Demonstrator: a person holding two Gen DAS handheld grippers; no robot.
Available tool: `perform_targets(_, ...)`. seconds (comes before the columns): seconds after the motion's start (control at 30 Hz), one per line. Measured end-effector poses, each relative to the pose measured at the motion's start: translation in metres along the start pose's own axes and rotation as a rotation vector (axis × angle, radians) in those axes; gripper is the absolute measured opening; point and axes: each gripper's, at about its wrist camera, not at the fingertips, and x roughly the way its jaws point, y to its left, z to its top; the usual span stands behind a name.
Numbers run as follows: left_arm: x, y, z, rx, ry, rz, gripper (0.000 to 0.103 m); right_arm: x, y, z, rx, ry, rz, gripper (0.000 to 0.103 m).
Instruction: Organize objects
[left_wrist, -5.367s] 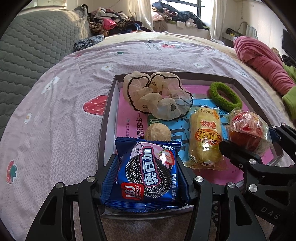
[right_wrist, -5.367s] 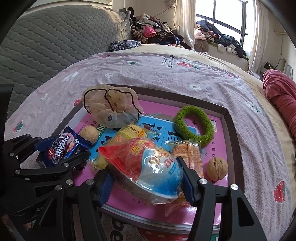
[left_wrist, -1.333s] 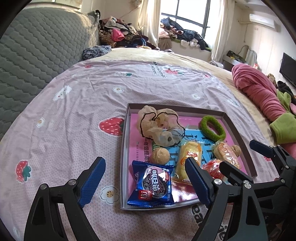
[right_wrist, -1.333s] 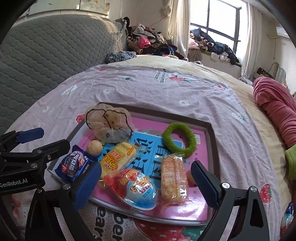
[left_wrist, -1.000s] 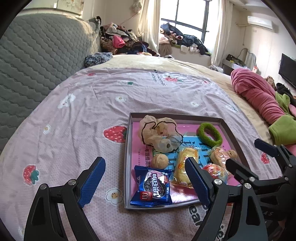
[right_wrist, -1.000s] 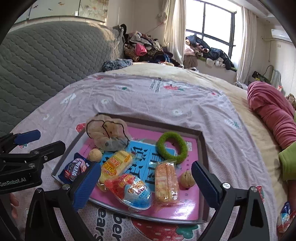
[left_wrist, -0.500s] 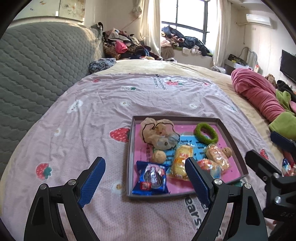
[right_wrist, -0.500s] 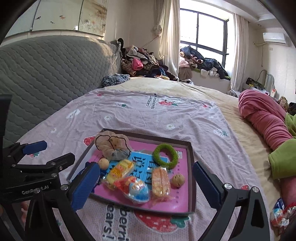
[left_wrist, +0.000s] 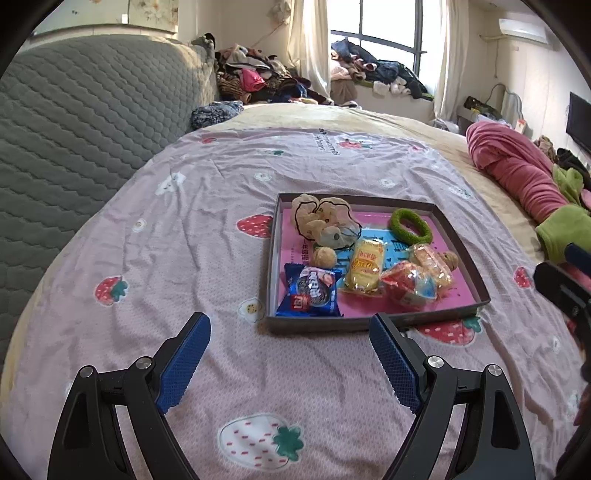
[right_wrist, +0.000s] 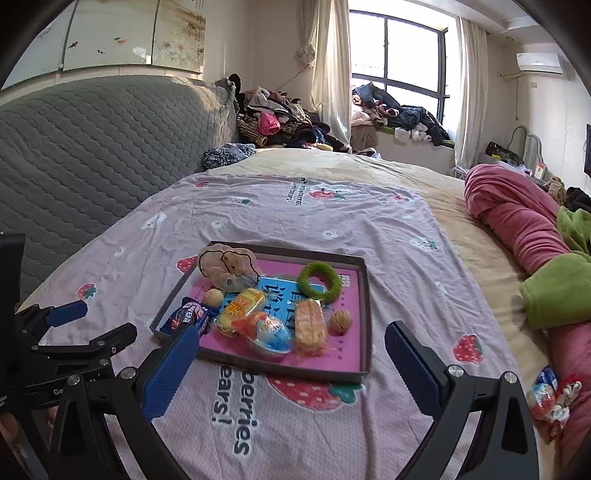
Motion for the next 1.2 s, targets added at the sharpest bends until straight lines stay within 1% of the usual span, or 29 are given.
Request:
perform_targets(0.07,-0.005,0.001,-0.002,0.001,0.001,-0.002,0.089,-0.007,-0.001,-0.003,0.004,-0.002,-0.006,0.102)
perform_targets(0.17,-0.014,0.002,-0.004,-0.014,0.007,-0.037,0.089,-0.016,-0.002,-0.009,0.01,-0.002,-0.003,0.102)
perform_targets(0.23,-0.018,0.002,-0.006,-0.023,0.006,-0.045,0.089,-0.021,-0.002,-0.013,0.01,0.003,-0.001,0.102)
perform_targets(0.4,-0.031,-0.005,-0.015,-0.007,-0.002,-0.019,0.089,-0.032,-0.003,-0.024,0.008,0.011,-0.006,0.102)
perform_targets(0.63,-0.037,-0.014,-0.032,0.015,0.003,0.016,0.089,-0.044,-0.008,-0.041,0.013,0.016,-0.009,0.102)
perform_targets(0.73,-0.044,-0.017,-0.04,0.019,-0.019,0.044,0.089,-0.048,-0.011,-0.046,0.018,0.017,-0.008,0.102)
perform_targets(0.9,-0.046,-0.018,-0.049,0.011,-0.006,0.014,0.089,-0.053,-0.012,-0.057,0.017,0.018,-0.008,0.102)
perform_targets(1.03,-0.045,-0.022,-0.058,0.021,0.003,0.024,0.089,-0.053,-0.012,-0.068,0.018,0.019,-0.006,0.102)
perform_targets(1.2,-0.043,-0.023,-0.07,0.028,0.01,0.035,0.089,-0.049,-0.013,-0.083,0.029,0.043,-0.004,0.102)
